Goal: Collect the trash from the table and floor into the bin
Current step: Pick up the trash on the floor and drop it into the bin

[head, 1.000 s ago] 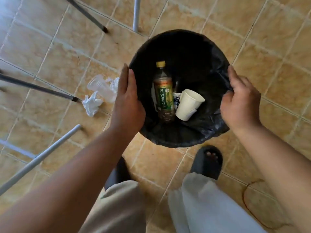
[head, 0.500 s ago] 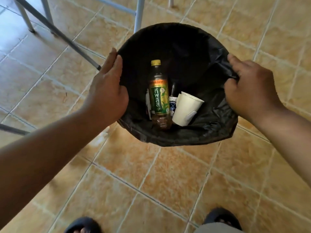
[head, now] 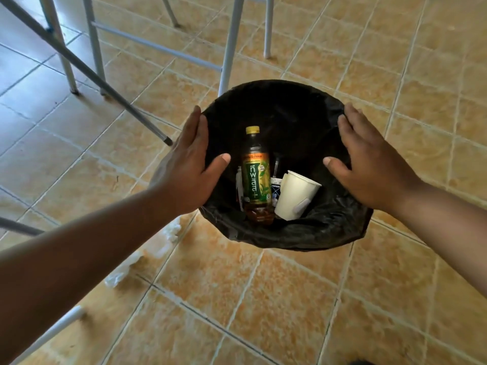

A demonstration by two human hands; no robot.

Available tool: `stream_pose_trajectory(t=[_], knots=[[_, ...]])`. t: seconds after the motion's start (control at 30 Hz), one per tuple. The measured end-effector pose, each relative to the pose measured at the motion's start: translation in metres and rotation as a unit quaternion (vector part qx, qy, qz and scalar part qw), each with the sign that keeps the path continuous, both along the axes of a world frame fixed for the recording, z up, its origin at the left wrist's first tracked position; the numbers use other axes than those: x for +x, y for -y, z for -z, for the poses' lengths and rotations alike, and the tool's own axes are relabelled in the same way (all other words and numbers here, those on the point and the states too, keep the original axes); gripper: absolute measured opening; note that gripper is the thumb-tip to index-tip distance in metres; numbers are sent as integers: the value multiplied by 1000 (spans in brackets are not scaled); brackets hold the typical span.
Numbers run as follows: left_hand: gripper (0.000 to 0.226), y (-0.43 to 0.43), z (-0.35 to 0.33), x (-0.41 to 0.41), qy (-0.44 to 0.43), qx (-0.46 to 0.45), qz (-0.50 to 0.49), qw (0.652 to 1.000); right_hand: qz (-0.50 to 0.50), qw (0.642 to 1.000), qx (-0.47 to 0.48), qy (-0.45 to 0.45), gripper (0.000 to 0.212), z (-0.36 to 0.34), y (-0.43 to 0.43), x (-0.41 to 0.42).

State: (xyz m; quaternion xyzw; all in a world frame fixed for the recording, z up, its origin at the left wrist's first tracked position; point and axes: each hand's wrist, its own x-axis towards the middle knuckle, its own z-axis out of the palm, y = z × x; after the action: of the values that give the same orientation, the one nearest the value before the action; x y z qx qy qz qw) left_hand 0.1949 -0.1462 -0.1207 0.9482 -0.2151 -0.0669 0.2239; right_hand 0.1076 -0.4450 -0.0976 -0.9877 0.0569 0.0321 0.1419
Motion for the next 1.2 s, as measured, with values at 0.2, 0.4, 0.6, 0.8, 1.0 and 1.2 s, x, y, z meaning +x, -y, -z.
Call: stream_pose_trajectory(t=[0.2,0.4,0.6,0.8,1.0,1.2], knots=[[85,0,4,1,4,-12,7,1000,-18,999,1,-33,88,1,4,7],[85,-2,12,5,-18,-71,14,997,-16,999,-11,-26,88,3,5,5],[71,-20,27,15,-100,-312,-47,944,-12,1000,-15,-16,85,6,4,6],[27,-65,85,26,-102,-66,-99,988,-10,1000,-12,-5,84,7,6,7],[48,-99,125,23,-112,325,129,930,-5,1000,-8,-1,83,7,4,7],[65,-89,151,4,-67,415,172,891,-6,1000,-20,-1,85,7,4,6]])
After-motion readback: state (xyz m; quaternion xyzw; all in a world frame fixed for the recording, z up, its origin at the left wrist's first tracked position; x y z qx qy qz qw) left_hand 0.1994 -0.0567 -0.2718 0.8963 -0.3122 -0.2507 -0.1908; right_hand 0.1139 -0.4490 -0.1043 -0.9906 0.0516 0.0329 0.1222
